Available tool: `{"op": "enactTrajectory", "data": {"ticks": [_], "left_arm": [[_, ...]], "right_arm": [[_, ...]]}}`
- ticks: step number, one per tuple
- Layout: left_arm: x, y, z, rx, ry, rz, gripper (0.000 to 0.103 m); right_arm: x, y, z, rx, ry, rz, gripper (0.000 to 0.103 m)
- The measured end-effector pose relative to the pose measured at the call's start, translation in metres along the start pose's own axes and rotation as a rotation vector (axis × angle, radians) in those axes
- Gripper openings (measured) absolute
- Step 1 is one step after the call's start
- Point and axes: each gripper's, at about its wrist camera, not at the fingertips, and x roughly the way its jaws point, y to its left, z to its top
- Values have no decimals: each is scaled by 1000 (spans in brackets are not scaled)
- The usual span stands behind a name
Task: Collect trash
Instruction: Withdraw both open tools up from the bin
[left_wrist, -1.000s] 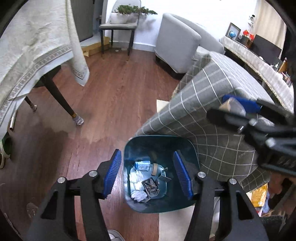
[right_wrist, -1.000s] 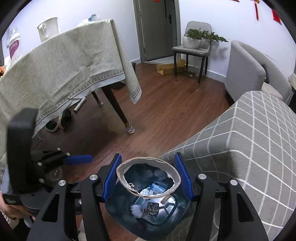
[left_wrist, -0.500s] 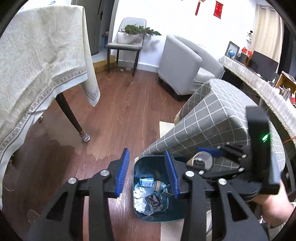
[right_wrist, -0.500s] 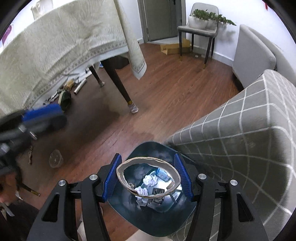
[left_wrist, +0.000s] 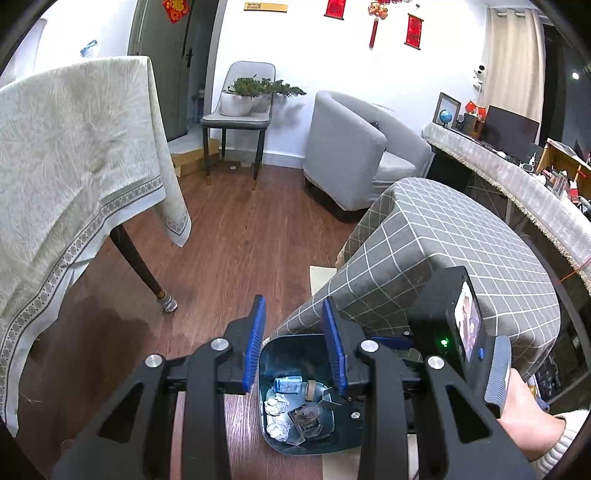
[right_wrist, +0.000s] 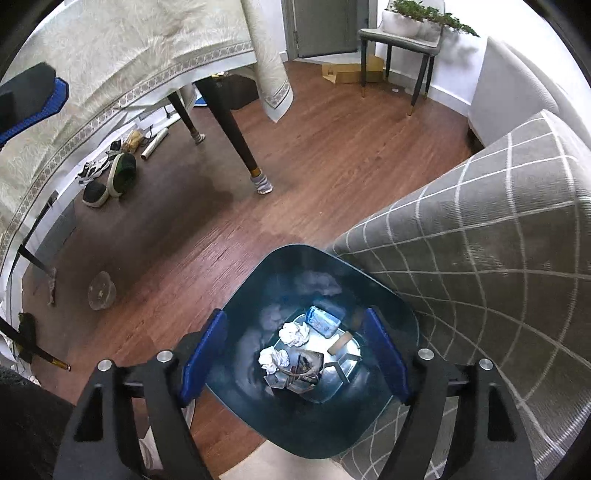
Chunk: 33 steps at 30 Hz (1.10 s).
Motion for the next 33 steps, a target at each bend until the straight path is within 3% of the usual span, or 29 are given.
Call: {"op": "enactTrajectory", "data": {"ticks": [5, 9, 13, 20, 24, 29, 33], "left_arm": [[-6, -6, 5, 4, -25, 1, 35], [-14, -10, 8, 6, -60, 34, 56], [-21, -14, 9, -9, -84, 33, 68], [-28, -47, -2, 83, -103, 75, 89], [-33, -57, -8, 74, -106, 34, 99], [-38, -66, -14, 52, -116, 55, 99], [-37, -77, -23, 60, -109, 77, 100]], "right_arm": [[-21, 1, 1, -5, -59, 6, 77], [-46, -2, 3, -5, -126, -2, 78], [-76, -8, 0, 24, -216, -10, 83], [-121, -26, -16, 54, -354, -100, 92], [-140, -44, -32, 85, -385, -140, 98], [-156, -67, -55, 112, -389, -239, 99], [-168, -89, -72, 177, -400, -244, 100]]}}
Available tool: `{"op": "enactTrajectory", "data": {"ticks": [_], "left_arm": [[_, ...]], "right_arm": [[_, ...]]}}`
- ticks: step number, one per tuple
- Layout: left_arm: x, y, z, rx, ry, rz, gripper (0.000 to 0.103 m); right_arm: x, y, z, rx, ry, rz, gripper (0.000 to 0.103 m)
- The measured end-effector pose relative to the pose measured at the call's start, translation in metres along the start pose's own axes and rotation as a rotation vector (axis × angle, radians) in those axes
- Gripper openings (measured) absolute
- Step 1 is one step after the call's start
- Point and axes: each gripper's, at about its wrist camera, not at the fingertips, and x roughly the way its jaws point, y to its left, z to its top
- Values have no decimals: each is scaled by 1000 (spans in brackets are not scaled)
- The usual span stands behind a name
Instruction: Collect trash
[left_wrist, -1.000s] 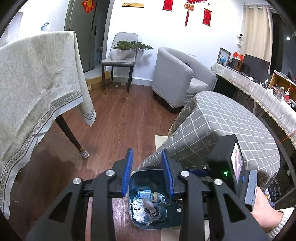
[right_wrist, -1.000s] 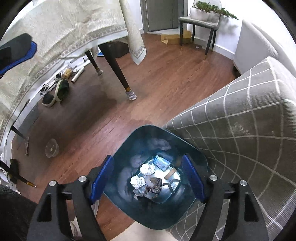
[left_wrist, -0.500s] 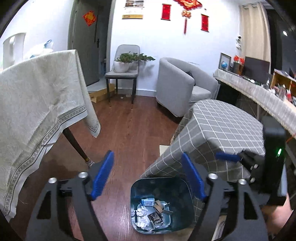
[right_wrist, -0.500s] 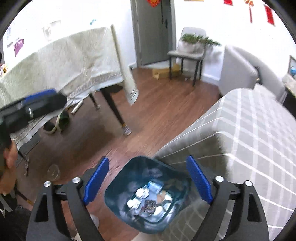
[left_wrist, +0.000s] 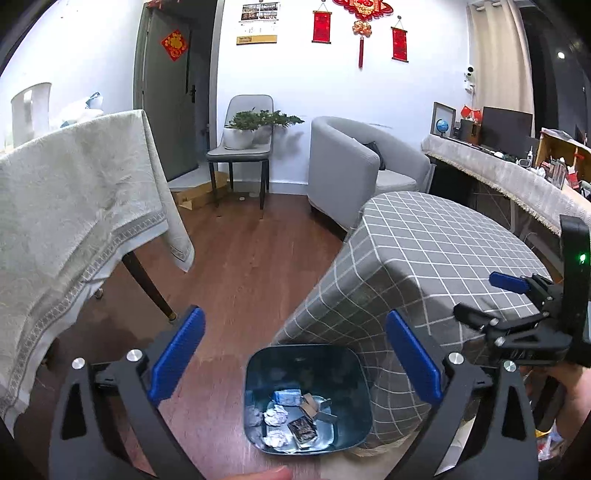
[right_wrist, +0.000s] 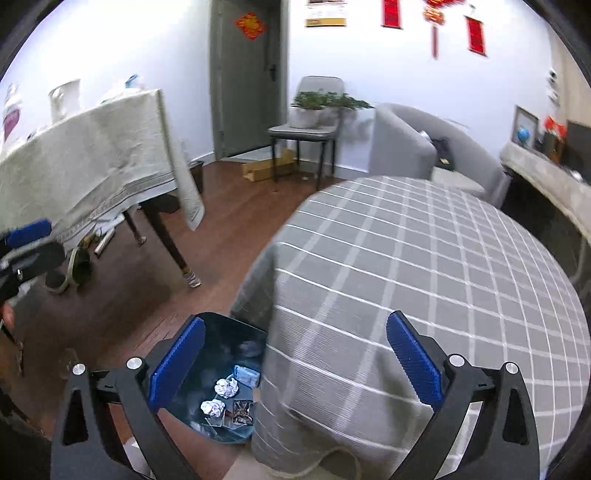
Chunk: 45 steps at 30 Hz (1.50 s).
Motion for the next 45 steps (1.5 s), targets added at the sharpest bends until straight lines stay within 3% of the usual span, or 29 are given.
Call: {"op": "enactTrajectory", "data": {"ticks": [14, 45], "left_arm": [[9, -17, -10, -15, 30, 14, 100], [8, -20, -9, -22, 29, 8, 100]], "right_arm": [[-22, -33, -14, 24, -24, -51, 100], [-26, -32, -18, 18, -34, -22, 100]]}}
